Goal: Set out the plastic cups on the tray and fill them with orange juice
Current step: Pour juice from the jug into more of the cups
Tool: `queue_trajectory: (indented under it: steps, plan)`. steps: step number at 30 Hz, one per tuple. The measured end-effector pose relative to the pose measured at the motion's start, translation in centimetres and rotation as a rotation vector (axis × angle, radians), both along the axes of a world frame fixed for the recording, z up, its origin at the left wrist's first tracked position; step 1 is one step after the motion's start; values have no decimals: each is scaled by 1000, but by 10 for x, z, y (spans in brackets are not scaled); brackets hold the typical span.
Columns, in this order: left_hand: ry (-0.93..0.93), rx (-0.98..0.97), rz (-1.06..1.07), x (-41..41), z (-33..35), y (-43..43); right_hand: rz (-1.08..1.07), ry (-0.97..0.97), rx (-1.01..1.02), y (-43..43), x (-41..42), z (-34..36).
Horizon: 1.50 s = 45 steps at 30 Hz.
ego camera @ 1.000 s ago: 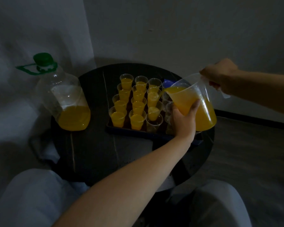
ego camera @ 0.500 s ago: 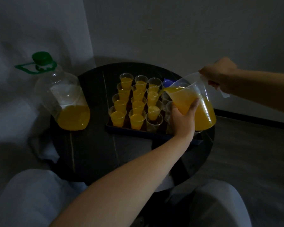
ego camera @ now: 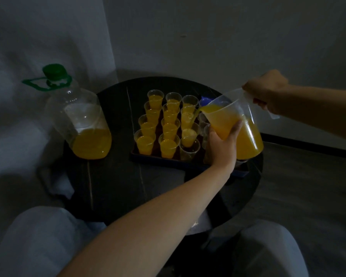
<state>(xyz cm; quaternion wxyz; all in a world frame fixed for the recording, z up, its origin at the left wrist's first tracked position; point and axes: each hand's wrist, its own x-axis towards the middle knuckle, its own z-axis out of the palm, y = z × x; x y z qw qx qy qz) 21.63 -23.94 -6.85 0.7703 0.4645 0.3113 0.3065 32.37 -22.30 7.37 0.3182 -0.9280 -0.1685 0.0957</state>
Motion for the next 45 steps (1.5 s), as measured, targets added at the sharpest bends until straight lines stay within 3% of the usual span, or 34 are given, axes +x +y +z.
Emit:
queue_trajectory:
  steps: [21,45]
  plan:
    - [37,170,81,-22,13,-3,9,31,202,-17,-12,3]
    - [47,129,62,-49,-11,-35,72,73,118,-45,-47,-9]
